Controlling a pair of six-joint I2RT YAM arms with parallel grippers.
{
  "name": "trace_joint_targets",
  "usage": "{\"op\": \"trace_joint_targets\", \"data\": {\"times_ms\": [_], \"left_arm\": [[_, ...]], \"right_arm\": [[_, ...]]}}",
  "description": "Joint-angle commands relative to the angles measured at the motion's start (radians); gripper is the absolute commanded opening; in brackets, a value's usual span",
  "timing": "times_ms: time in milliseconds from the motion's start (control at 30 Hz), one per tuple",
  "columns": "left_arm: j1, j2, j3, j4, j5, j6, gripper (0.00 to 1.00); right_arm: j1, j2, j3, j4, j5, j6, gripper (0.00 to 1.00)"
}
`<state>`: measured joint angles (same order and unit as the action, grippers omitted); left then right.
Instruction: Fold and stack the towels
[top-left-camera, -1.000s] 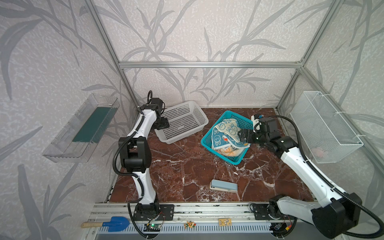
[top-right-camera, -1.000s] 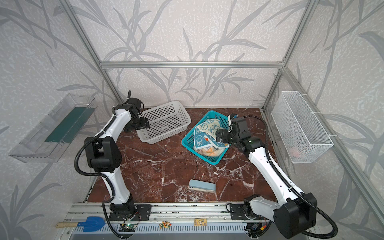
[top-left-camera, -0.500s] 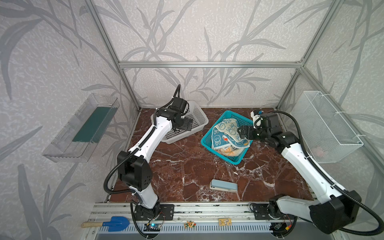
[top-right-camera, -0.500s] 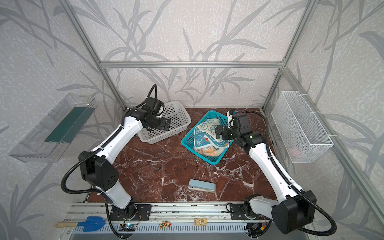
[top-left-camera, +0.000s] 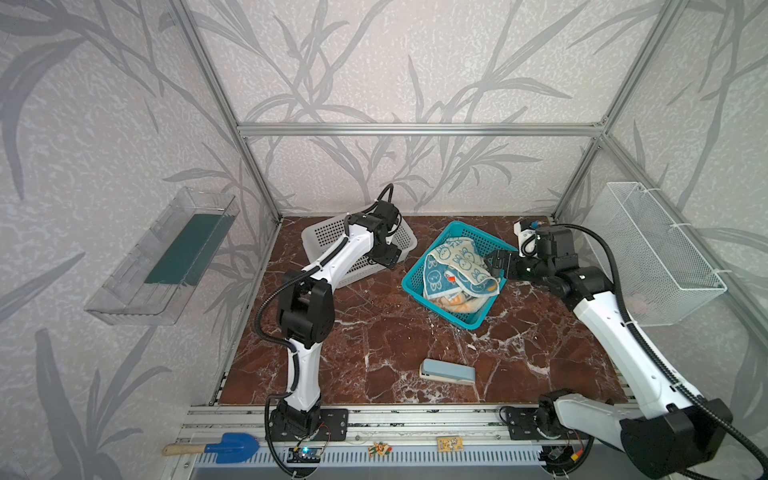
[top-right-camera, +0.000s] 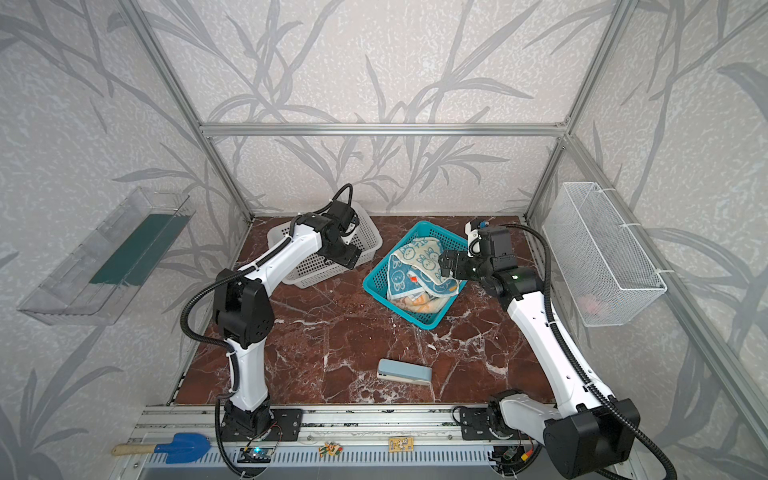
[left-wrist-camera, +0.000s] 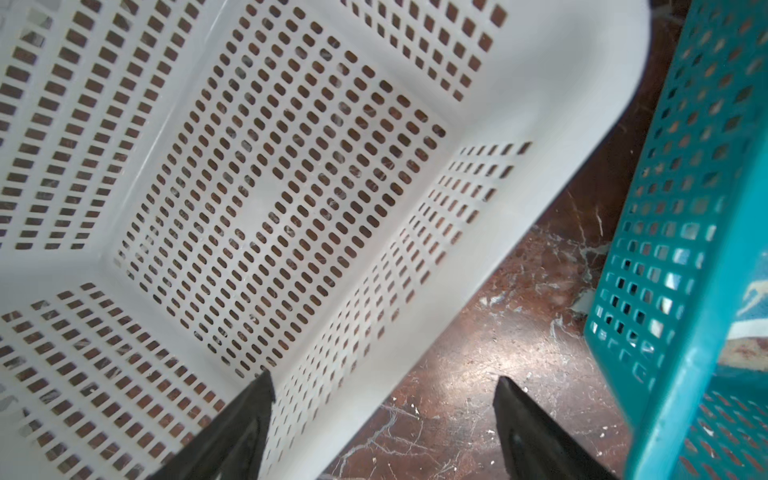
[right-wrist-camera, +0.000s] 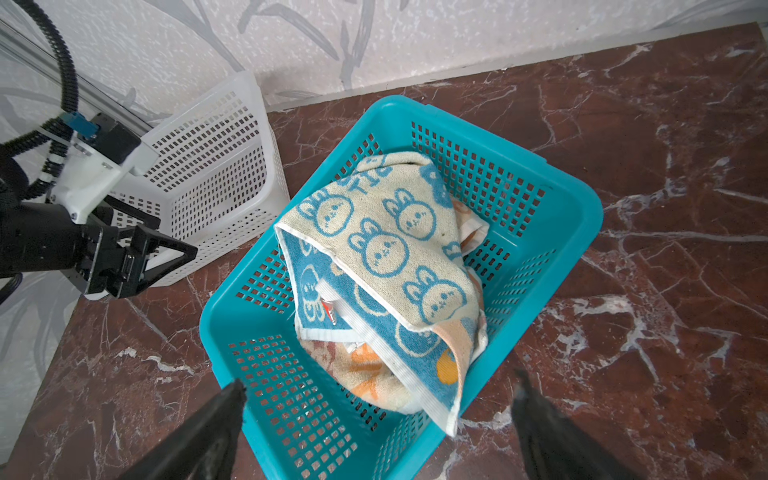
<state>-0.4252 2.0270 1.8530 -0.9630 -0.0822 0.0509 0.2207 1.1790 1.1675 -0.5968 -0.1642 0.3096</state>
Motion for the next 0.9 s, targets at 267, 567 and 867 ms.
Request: {"op": "trace_joint_targets", "data": {"times_ms": [267,567,867], "left_arm": [[-0.007,0.077,0.015,-0.020,-0.164,0.103,0.57],[-0.009,0.011,-0.087,0.033,-0.206,0.141,0.42],[-0.004,-0.159,-0.345,0.213,-0.271,0.299,0.05]], "right_arm": [[-0.014,-0.022,0.020,-0.020,-0.049,0.006,0.99],[-0.015,-0.028,-0.007,-0.004,-0.063,0.030,0.99],[-0.015,-0.014,-0.025,0.026,-0.098,0.092,0.99]]}}
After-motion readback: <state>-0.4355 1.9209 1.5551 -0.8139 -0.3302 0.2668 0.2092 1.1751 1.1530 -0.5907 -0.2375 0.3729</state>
